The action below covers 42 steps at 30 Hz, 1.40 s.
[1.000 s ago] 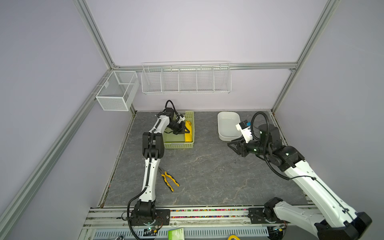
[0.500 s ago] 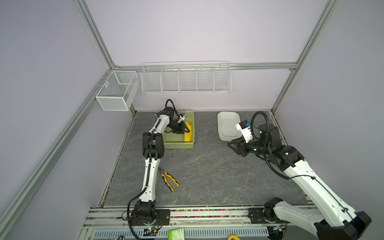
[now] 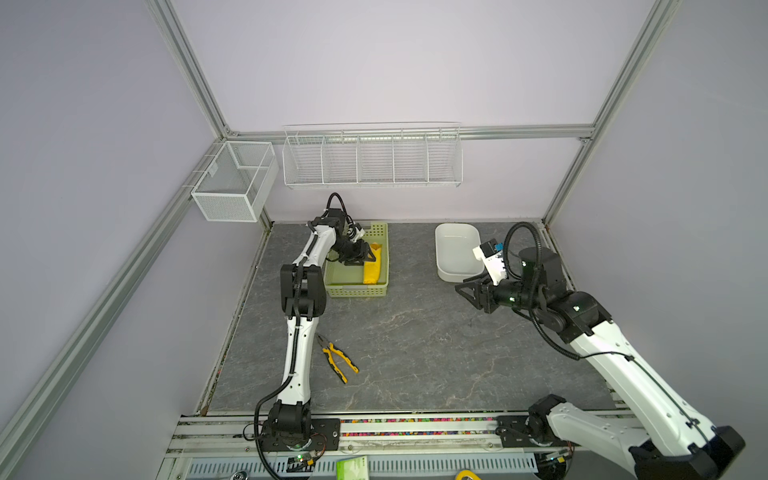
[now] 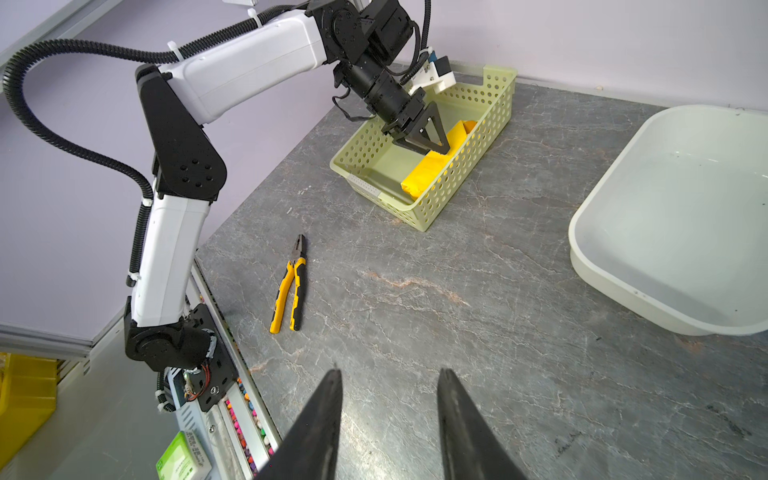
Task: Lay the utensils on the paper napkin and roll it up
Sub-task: 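Open the left gripper to release the roll and lift away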
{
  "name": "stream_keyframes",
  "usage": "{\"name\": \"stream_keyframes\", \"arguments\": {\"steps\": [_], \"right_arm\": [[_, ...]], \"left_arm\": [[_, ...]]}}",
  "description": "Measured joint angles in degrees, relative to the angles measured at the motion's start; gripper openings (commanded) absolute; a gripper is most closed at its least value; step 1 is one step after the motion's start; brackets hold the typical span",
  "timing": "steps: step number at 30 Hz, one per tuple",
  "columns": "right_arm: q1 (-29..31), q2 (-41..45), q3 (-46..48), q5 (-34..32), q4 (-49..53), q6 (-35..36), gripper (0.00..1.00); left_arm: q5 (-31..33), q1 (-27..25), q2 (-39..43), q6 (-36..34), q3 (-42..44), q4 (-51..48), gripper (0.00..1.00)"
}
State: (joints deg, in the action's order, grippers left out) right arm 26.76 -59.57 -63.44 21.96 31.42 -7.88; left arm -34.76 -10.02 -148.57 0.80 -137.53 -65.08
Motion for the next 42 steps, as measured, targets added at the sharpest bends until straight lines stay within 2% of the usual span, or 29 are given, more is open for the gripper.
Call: {"name": "stream_keyframes", "arguments": {"steps": [3, 4, 5, 6, 8, 9, 10, 11, 20, 25, 34, 42], "right_arm": [[-0.04, 0.55, -0.04, -0.04, 0.04, 0.00, 0.43], [-0.07, 0.70, -0.09, -0.04, 0.04, 0.02, 0.45], [-0.07, 0.81, -0.11, -0.07, 0.02, 0.02, 0.48], [-0.07, 0.96, -0.13, -0.13, 0.04, 0.07, 0.53], [-0.07, 1.18, -0.15, -0.83, 0.04, -0.09, 0.68], [-0.07, 1.29, -0.15, -1.42, 0.09, -0.15, 0.89], [-0.07, 1.36, -0.17, -2.03, 0.09, 0.04, 0.91], [-0.09, 1.38, -0.22, -2.86, 0.07, 0.37, 0.89], [-0.24, 1.88, -0.22, -9.49, 0.04, 1.57, 0.89], [-0.63, 1.97, 0.48, -13.07, -0.46, 3.23, 0.89], [-1.75, 1.97, 6.73, -20.79, -2.47, 5.81, 0.89], [-6.21, 1.97, 16.37, -28.83, -10.82, 6.08, 0.89]], "left_arm": [[0.55, 0.02, 1.11, 0.00, 0.02, -0.44, 0.74], [0.66, 0.02, 1.51, -0.17, 0.04, -0.48, 0.80], [0.76, 0.02, 2.03, -0.26, 0.09, -0.61, 0.98], [0.83, 0.04, 2.60, -0.31, 0.26, -0.79, 0.99], [0.92, 0.02, 4.09, 0.20, 1.42, -1.16, 0.99], [0.92, 0.02, 4.98, 0.20, 2.45, -1.31, 0.99], [0.92, 0.00, 5.79, 0.20, 3.39, -1.36, 0.99], [0.94, 0.00, 6.75, 0.22, 4.50, -1.33, 0.99], [1.09, 0.00, 16.98, 0.20, 13.35, -0.83, 0.99], [1.70, 0.04, 26.23, 0.52, 24.06, 3.08, 0.99], [5.55, 0.57, 45.92, 2.64, 45.86, 16.57, 0.99], [16.87, 2.67, 60.24, 3.85, 68.28, 33.48, 0.99]]}}
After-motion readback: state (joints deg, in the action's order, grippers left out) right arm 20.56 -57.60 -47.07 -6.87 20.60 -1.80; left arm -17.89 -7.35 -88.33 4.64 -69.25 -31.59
